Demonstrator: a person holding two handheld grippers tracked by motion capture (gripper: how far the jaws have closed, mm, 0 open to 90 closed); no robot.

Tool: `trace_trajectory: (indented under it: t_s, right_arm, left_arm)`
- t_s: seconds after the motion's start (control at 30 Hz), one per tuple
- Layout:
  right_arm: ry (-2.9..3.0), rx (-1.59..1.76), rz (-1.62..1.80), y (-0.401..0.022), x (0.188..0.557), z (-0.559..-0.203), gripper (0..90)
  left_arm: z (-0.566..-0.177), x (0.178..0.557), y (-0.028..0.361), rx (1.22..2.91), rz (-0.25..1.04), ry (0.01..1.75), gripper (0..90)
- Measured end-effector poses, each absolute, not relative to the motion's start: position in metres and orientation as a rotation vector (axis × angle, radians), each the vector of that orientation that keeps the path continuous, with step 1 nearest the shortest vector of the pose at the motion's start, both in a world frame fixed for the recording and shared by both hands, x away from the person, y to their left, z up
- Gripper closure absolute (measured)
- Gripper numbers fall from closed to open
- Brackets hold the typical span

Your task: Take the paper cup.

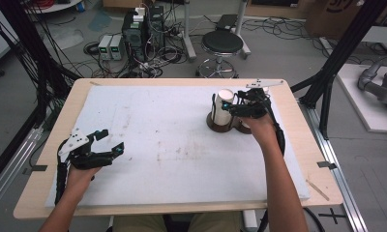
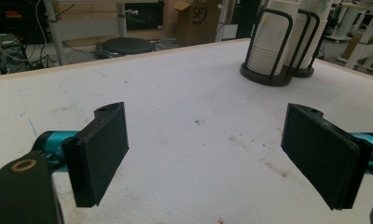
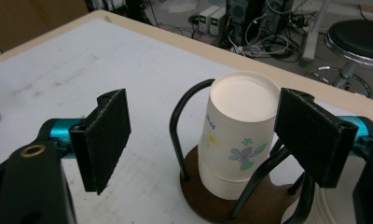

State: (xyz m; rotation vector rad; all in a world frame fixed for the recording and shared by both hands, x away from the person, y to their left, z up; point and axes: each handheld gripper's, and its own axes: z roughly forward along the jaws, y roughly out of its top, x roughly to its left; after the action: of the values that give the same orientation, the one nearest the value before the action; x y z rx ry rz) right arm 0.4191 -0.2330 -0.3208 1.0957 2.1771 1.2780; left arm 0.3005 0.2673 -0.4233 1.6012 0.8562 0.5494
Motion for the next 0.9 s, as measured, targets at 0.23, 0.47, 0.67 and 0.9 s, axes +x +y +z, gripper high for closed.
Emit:
trace_trajectory:
  t_s: [0.23,0.47,0.67,0.9]
  right_arm:
    - [2.167,1.139,1.194,-0.222,0.431,-0.328,19.0]
    - [2.150,1.186,1.150,-0.219,0.441,-0.331,19.2]
    - [2.152,1.216,1.138,-0.217,0.448,-0.336,19.2]
    - [2.148,1.222,1.113,-0.212,0.456,-0.337,19.7]
  left_arm:
    - [-0.423,0.301,0.268,1.597,0.545,0.855,14.7]
    - [-0.423,0.301,0.270,1.586,0.543,0.859,14.7]
    - [-0.423,0.302,0.271,1.580,0.541,0.860,14.7]
    - [-0.423,0.302,0.272,1.579,0.539,0.859,14.7]
